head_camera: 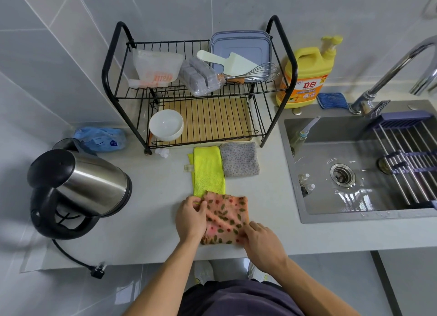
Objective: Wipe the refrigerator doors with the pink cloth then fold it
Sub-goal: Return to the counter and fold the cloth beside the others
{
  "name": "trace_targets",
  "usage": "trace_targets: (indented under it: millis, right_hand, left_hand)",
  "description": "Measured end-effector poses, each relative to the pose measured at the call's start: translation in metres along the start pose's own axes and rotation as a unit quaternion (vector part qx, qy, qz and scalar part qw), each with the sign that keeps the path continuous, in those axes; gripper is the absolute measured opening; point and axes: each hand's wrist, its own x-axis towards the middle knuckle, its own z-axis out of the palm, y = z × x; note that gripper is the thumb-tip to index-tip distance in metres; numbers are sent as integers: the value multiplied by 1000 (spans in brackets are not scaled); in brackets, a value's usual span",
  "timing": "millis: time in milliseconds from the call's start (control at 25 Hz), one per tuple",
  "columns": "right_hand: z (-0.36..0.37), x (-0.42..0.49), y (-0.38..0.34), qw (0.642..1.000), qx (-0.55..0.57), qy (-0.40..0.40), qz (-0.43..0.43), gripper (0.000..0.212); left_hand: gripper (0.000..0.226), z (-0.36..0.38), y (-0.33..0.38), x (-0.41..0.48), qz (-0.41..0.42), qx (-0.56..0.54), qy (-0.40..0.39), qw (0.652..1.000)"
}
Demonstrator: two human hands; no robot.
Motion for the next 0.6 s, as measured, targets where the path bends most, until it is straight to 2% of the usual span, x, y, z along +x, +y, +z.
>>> trace_targets:
  millis: [200,360,520,600]
  right_hand:
    - [6,-4,3,1000,22,21,8,32]
    - [8,-5,3,999,40,33,10,24]
    - [6,-6,4,998,51,38,3,22]
    - [7,-7,5,998,60,27,-9,21]
  left_hand:
    - [14,2,5,-7,24,0,-17,1000]
    - [12,5,0,-11,47,0,6,999]
    - [7,4,4,-9,76,-61,-11,995]
    - [1,2,6,-5,61,-87,-2,994]
